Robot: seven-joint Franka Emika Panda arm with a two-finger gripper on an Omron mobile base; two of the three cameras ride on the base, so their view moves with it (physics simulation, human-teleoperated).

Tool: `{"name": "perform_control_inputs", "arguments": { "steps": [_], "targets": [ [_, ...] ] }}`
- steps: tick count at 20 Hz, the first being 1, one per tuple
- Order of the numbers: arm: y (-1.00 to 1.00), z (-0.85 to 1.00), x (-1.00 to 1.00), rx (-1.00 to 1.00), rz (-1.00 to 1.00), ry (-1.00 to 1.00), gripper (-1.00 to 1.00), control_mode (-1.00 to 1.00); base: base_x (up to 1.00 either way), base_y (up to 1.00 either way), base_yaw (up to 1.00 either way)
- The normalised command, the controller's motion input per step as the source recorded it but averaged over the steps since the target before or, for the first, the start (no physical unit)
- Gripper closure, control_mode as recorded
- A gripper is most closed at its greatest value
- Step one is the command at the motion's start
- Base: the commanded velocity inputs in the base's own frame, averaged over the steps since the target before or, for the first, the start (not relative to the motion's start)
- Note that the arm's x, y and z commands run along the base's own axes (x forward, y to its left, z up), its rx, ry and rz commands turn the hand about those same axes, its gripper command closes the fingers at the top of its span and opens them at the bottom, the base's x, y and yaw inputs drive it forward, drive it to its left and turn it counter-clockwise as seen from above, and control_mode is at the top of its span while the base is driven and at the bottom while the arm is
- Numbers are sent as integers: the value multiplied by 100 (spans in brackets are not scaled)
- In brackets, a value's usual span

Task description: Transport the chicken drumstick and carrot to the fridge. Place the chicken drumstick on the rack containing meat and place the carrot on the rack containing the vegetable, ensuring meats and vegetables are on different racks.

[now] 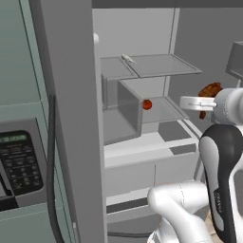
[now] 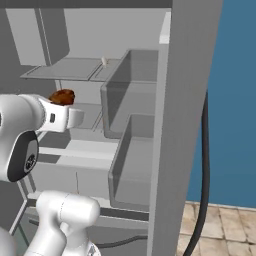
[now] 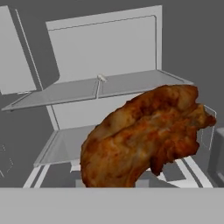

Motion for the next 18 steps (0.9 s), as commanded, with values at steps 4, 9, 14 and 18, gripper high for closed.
{"name": "perform_control_inputs", "arguments": {
  "steps": [4,9,14,18],
  "targets": [
    [0,0,0,0,0,0,100,100,89,19,5],
    [0,0,0,0,0,0,100,100,52,30,8],
    [0,0,0,0,0,0,100,100,40,28,0],
    [35,30,45,-4,0,-17,100,-100,0,0,0]
  ]
}}
